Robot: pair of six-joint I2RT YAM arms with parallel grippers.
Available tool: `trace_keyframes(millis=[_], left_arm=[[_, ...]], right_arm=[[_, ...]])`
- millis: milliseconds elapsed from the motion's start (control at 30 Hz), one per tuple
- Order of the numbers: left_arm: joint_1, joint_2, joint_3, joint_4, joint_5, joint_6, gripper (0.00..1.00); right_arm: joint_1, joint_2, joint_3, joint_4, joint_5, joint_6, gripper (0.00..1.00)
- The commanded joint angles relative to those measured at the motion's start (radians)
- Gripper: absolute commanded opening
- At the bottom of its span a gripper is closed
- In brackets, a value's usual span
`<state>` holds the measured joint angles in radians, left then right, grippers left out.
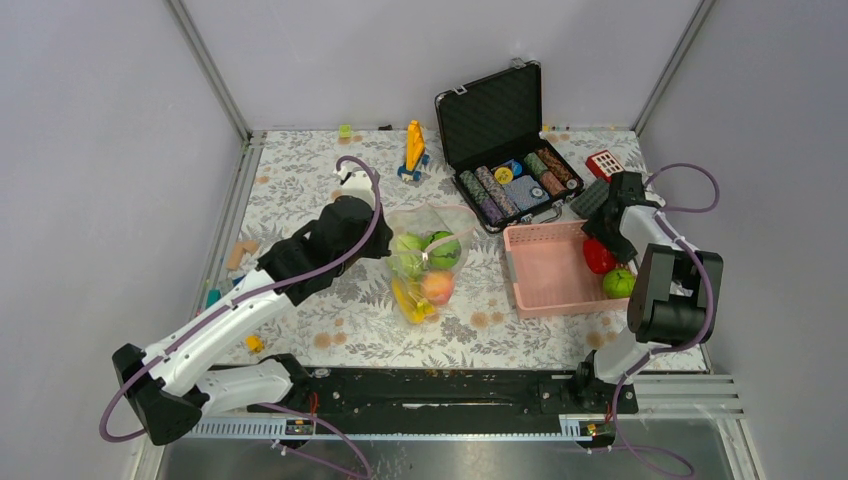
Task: Place the food in the zip-top bag and seal the zipper
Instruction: Pick up the fake vegetable from the bin.
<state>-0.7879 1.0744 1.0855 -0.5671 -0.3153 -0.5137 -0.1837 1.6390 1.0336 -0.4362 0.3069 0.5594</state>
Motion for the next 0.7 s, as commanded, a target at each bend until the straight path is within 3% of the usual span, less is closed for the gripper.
trace_keyframes(millis=[0, 200, 667], left_arm=[[0.005, -0.043, -0.006, 0.048, -0.024, 0.014, 0.0], [0.005, -0.049, -0.009, 0.05, -0.023, 0.011, 0.0], [0.005, -0.041, -0.003, 0.052, -0.008, 0.007, 0.0]], right_arm=[[-0.005, -0.003, 0.014, 0.002, -0.044, -0.007, 0.8], [-0.005, -0.054, -0.015, 0.011, -0.066, -0.006, 0.48], [-0.003, -0.257, -0.158, 0.038, -0.279, 0.009, 0.33]])
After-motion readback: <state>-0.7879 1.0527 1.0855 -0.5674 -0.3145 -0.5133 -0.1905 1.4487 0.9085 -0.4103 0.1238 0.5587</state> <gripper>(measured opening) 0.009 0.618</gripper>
